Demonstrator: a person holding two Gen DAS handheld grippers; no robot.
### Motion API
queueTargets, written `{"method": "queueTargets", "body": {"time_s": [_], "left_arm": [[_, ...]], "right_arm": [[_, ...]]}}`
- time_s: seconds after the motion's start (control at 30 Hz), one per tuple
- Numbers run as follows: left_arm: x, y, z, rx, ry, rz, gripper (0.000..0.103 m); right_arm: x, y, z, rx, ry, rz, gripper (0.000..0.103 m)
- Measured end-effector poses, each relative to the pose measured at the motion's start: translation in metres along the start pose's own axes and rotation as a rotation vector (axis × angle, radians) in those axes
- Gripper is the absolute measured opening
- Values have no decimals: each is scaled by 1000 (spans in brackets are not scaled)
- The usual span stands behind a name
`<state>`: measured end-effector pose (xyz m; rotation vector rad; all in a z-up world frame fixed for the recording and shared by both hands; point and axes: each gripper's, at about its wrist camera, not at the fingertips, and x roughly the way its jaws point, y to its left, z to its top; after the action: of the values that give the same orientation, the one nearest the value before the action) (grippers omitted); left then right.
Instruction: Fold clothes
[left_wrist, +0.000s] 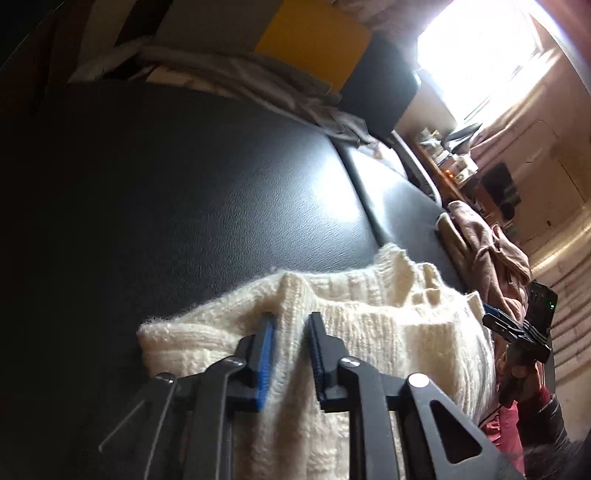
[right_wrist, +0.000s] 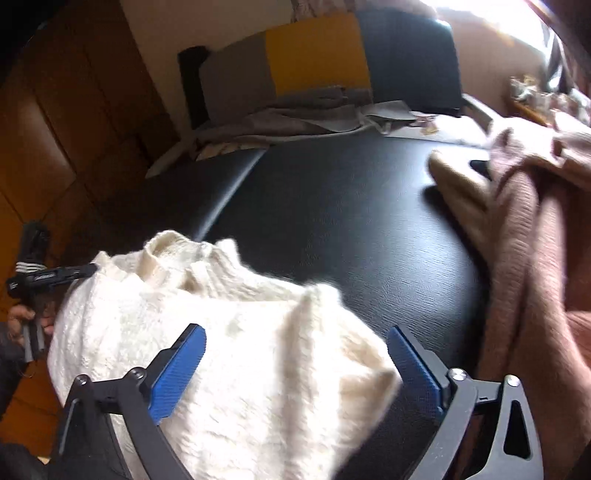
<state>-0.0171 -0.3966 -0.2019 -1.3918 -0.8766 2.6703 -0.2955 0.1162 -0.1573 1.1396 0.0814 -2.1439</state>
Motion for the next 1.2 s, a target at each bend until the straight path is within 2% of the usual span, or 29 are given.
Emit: {"method": "queueTargets", "body": {"time_s": [0.03, 0.07, 0.1, 0.13, 0.27, 0.47, 0.6, 0.7, 0.83, 0.93, 1.07, 1.2], "left_arm": [[1, -4, 0, 24, 1, 16, 8], [1, -9, -1, 57, 0, 37, 6], [1, -15, -2, 88, -3, 56, 6], [0, -21, -3, 118, -8, 71, 5], [-15, -28, -6, 134, -50, 59, 5], [-75, -32, -13, 104, -188, -46, 5], [-98, -35, -11, 87, -253, -62, 5], [-101, -37, -2, 68, -280, -69, 5], [-80, -35, 12, 43, -263, -40, 5], [-48, -28, 17, 21, -209, 8, 5], [-5, -9, 14, -24, -122, 80, 5], [13, 6, 5, -71, -78, 90, 6]], "right_arm": [[5, 1, 1, -3, 23, 12, 82], [10, 1, 1, -5, 50, 13, 46], [17, 2, 1, -4, 92, -25, 20], [21, 2, 0, -3, 115, -56, 9], [11, 12, 0, -36, 94, -93, 8], [-43, 38, 10, -91, -14, -89, 8], [-79, 54, 18, -127, -85, -90, 8], [-84, 55, 26, -129, -113, -104, 8], [-65, 40, 34, -79, -107, -133, 8], [-40, 22, 36, -21, -71, -144, 8], [3, -1, 25, 51, 11, -146, 8], [20, -9, 11, 91, 32, -130, 9]]}}
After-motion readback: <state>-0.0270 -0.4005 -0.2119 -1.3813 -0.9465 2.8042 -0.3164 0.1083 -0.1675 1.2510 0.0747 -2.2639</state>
